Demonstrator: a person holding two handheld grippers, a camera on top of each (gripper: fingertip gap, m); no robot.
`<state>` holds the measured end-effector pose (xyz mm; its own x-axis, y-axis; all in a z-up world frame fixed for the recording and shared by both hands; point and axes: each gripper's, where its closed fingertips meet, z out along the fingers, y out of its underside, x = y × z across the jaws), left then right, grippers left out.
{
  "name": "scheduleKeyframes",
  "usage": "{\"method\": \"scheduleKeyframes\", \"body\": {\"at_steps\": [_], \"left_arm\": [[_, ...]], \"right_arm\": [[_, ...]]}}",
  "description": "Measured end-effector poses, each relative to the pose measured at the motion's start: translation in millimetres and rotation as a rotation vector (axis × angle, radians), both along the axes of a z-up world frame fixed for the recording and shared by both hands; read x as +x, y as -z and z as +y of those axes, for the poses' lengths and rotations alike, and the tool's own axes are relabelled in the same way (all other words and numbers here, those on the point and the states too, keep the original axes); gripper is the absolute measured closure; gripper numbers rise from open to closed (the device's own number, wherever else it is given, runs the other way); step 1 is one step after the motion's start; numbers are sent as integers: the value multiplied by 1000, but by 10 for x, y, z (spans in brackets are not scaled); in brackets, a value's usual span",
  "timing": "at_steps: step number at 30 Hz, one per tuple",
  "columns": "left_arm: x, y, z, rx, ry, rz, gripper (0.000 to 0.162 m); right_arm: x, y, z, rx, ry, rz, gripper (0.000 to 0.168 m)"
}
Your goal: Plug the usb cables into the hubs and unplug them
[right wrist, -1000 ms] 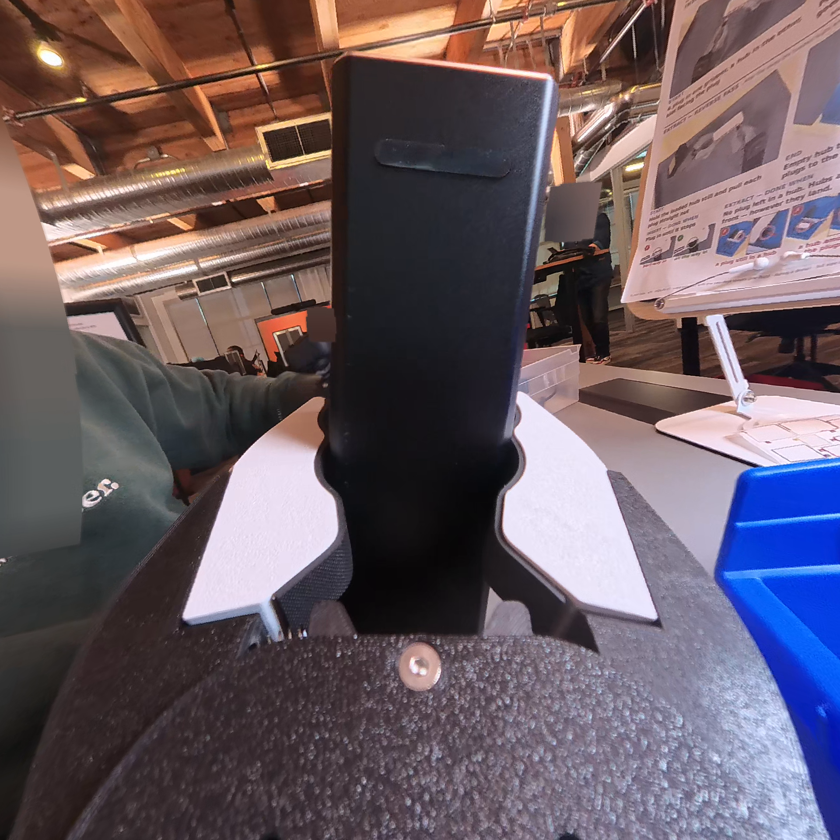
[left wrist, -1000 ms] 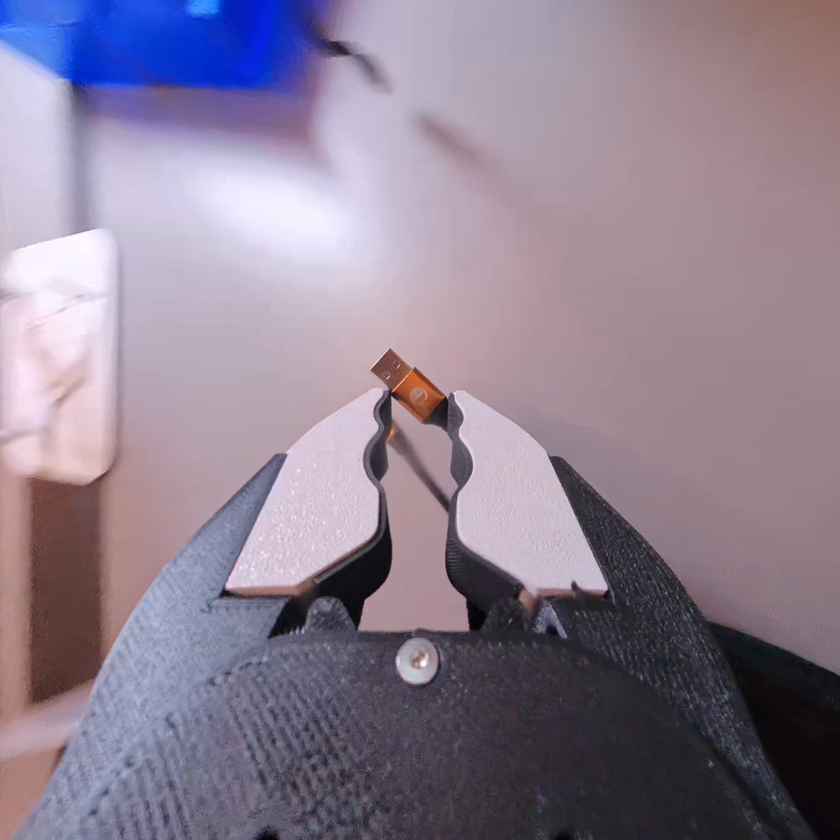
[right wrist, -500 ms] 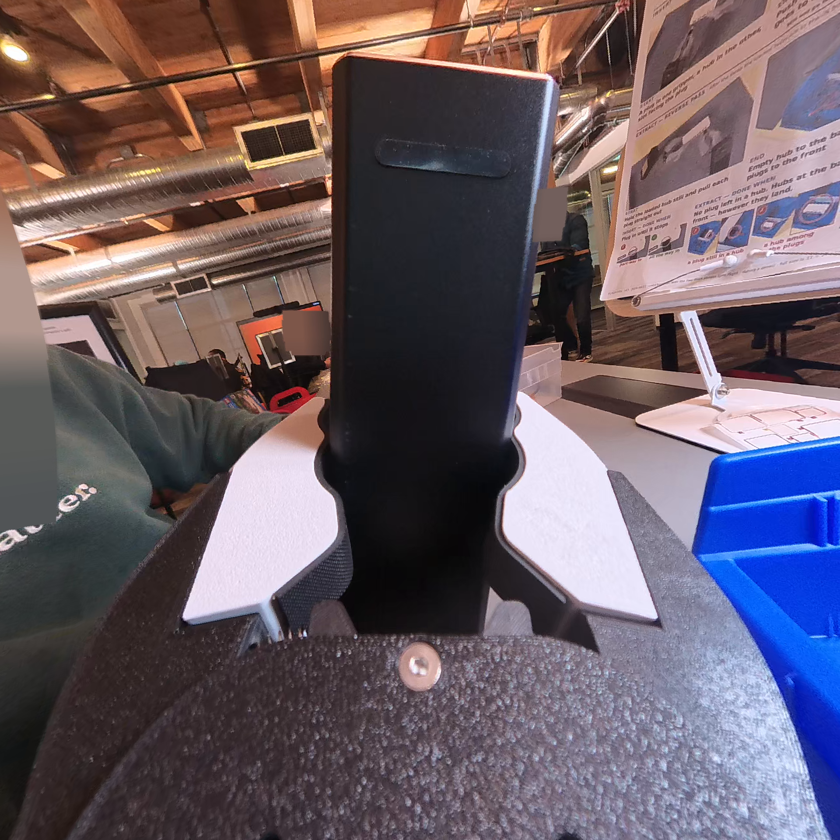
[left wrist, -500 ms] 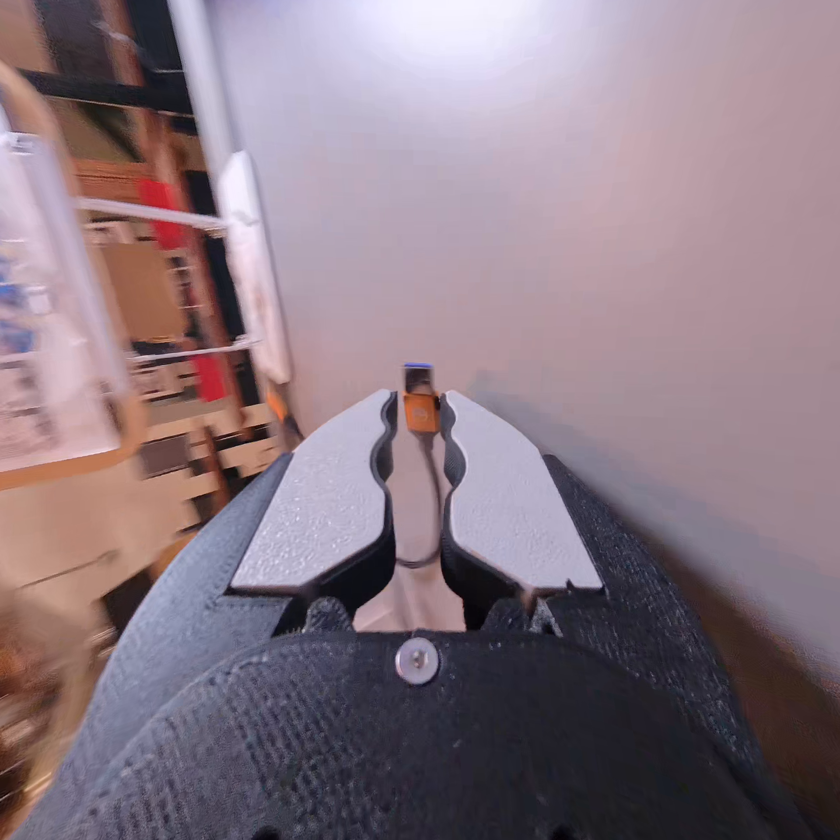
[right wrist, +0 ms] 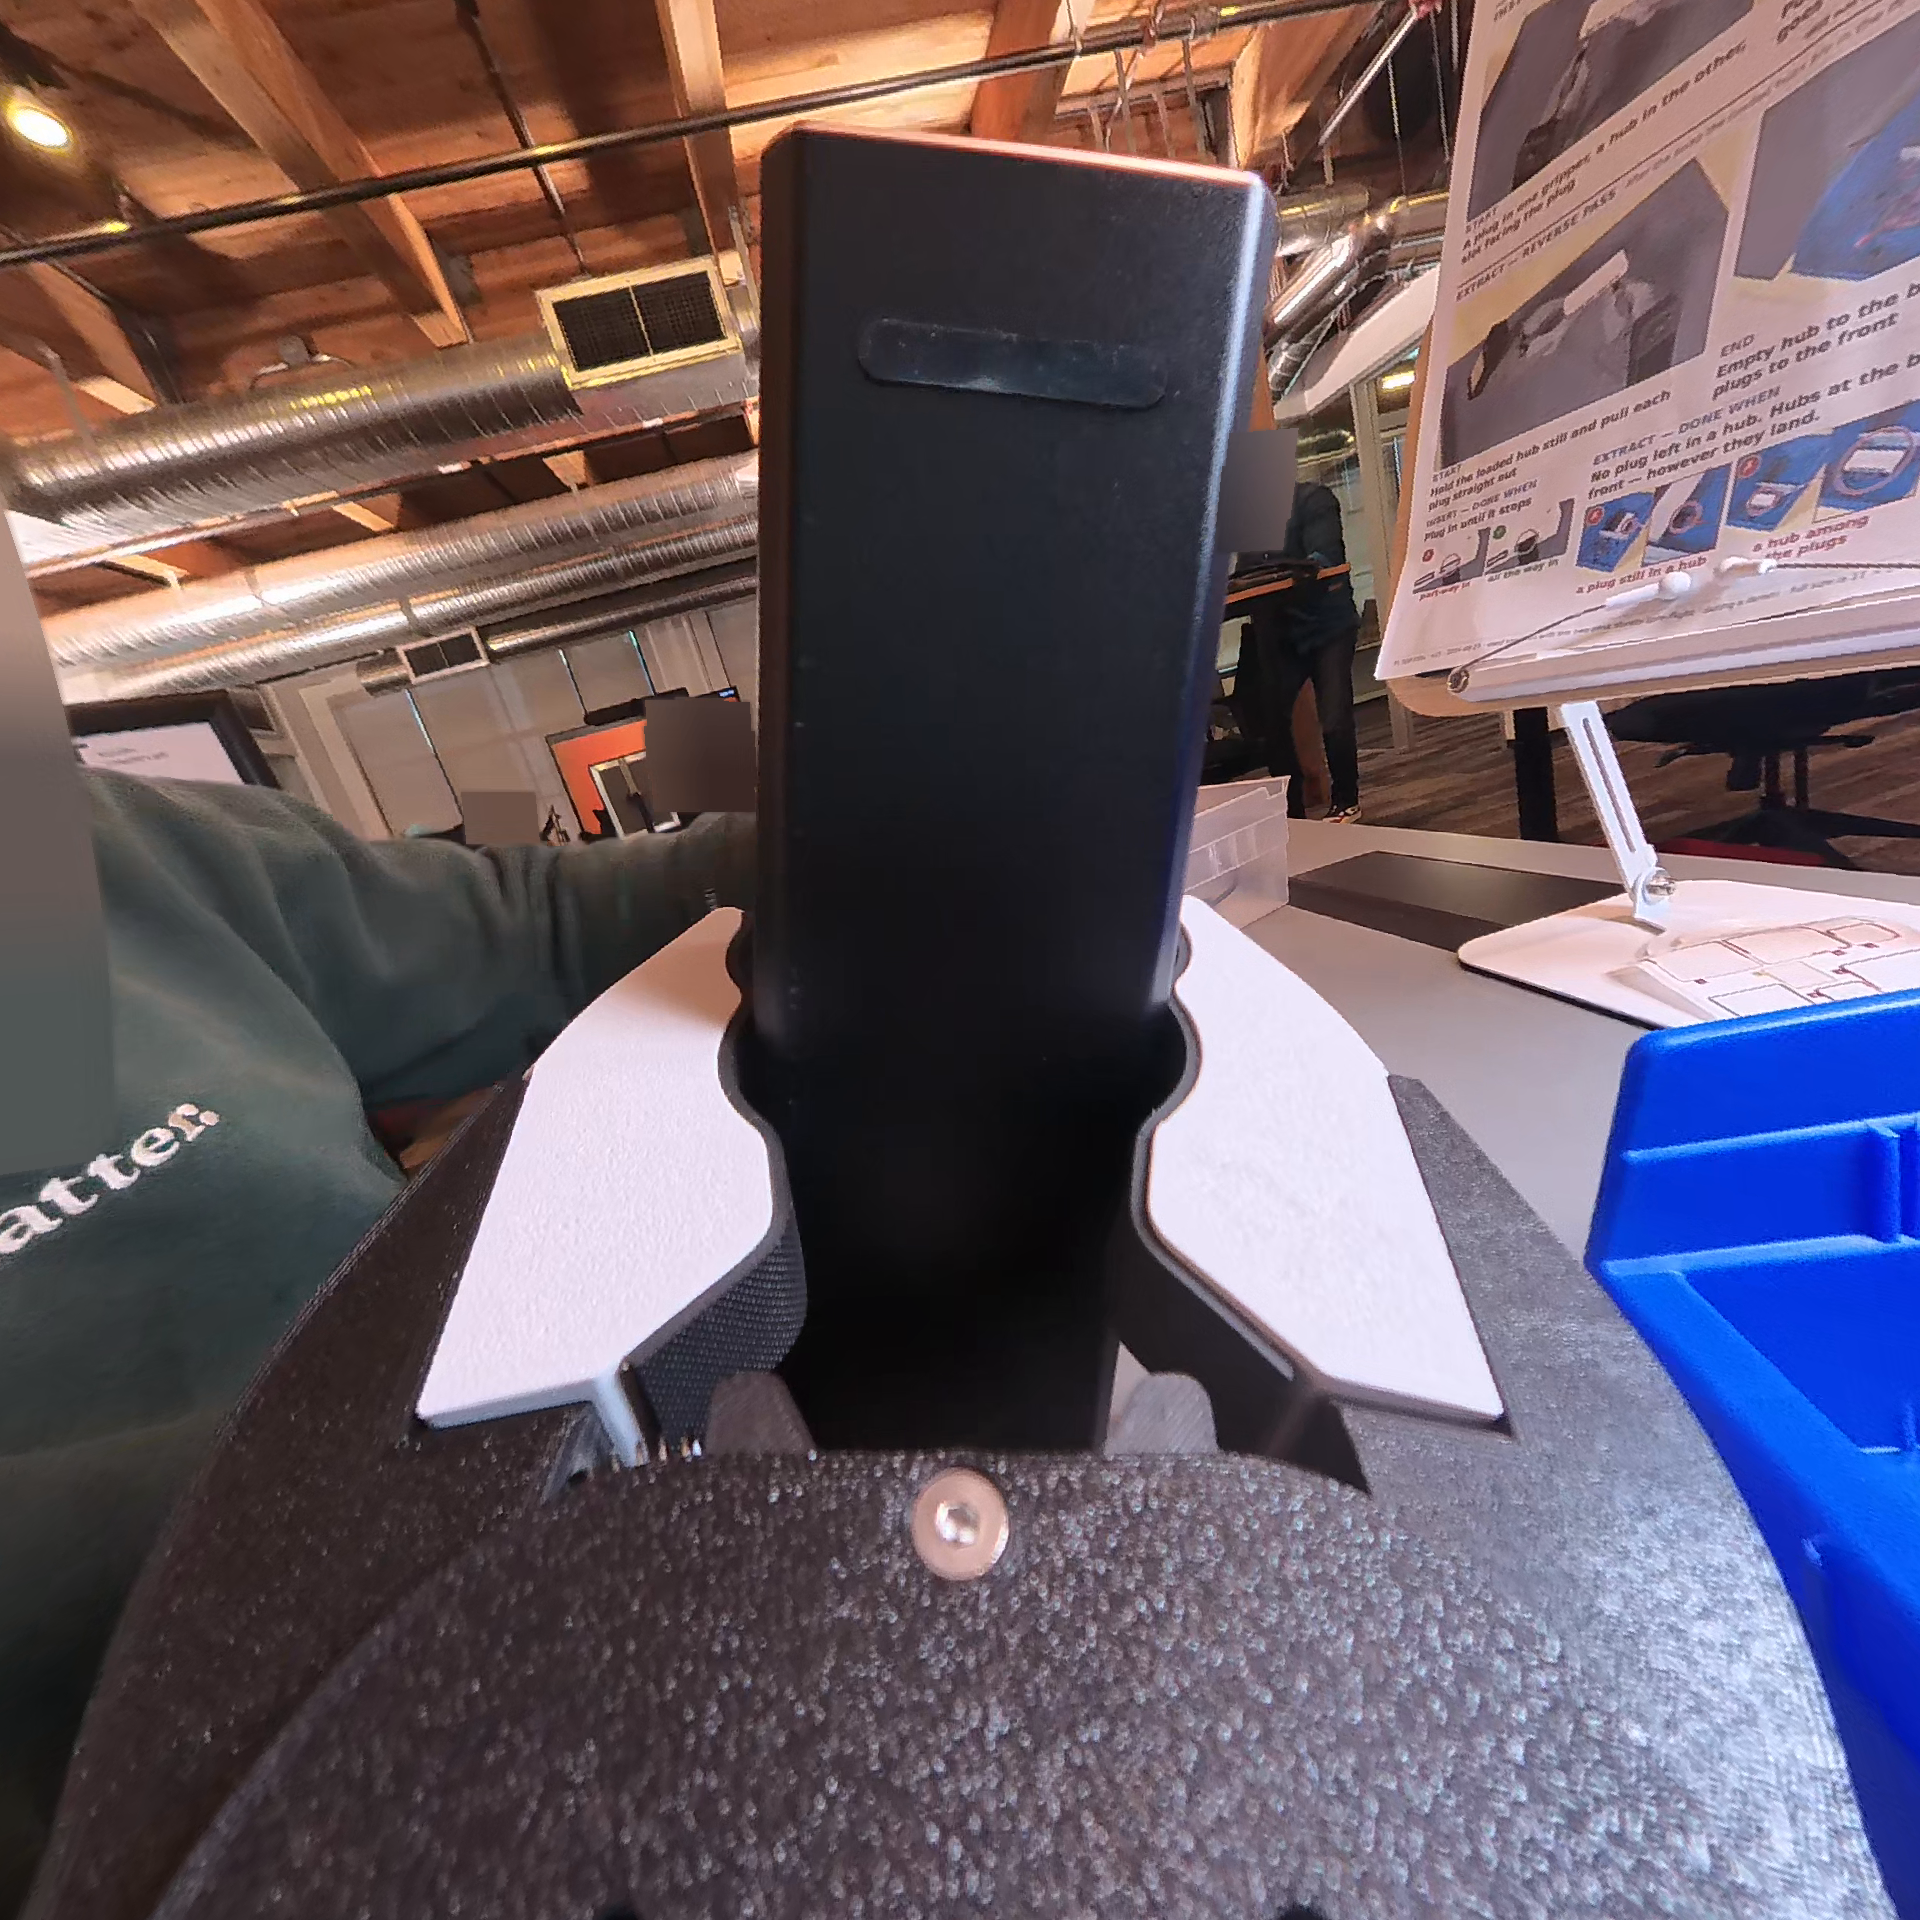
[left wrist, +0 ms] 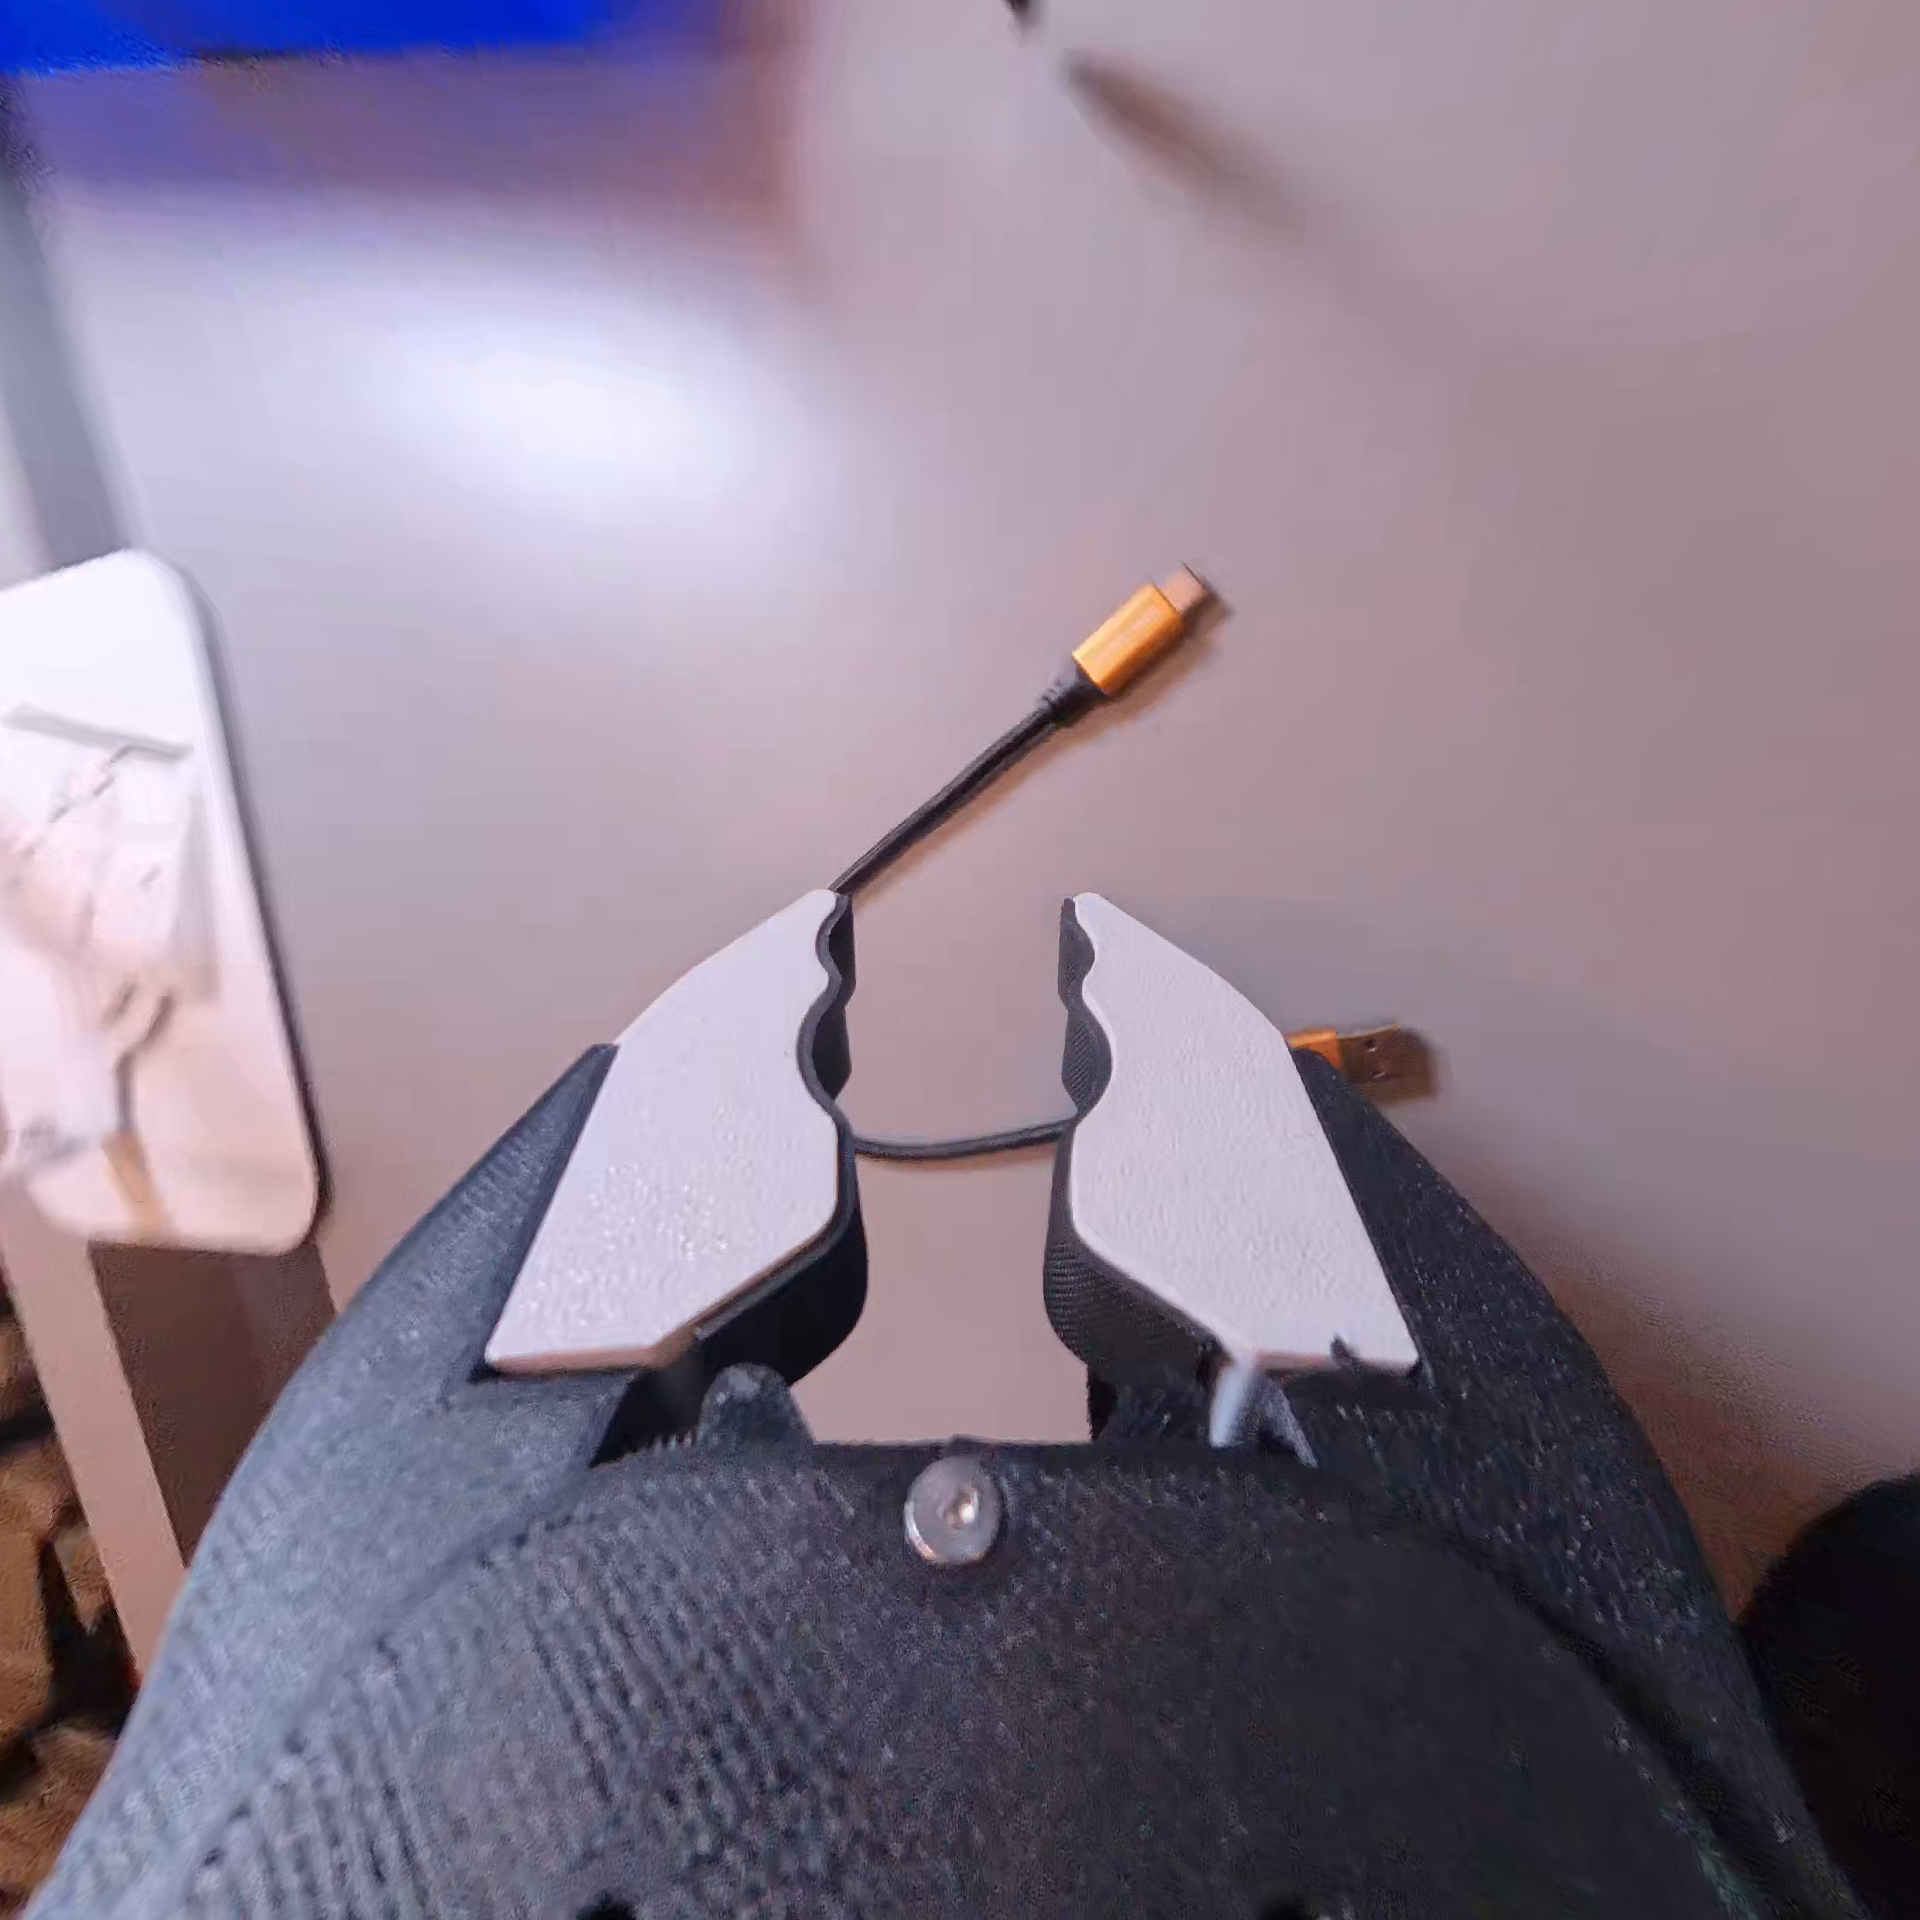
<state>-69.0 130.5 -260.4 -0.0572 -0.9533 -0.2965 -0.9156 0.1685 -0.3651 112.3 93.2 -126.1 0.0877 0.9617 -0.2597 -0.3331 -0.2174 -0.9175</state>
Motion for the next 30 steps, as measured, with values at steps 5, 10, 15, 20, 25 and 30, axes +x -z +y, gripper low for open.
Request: {"method": "scheduleKeyframes", "body": {"at_steps": [5, 10, 15, 20, 25, 30], "left_arm": [[123, 378, 158, -138, 226, 255, 121], [142, 431, 138, -245, 364, 364, 155], [45, 268, 435, -44, 287, 352, 158], [-138, -705, 1023, 389, -59, 26, 158], [-392, -810, 603, 538, -182, -126, 158], [-346, -36, -433, 309, -35, -121, 155]], "right_arm": [[104, -14, 5, 0, 23, 19, 96], [232, -20, 76, -22, 54, 50, 96], [291, -17, 135, -36, 71, 64, 96], [299, -34, 137, -35, 74, 72, 96], [250, -27, 93, -24, 65, 55, 96], [206, -16, 68, -25, 50, 49, 96]]}}
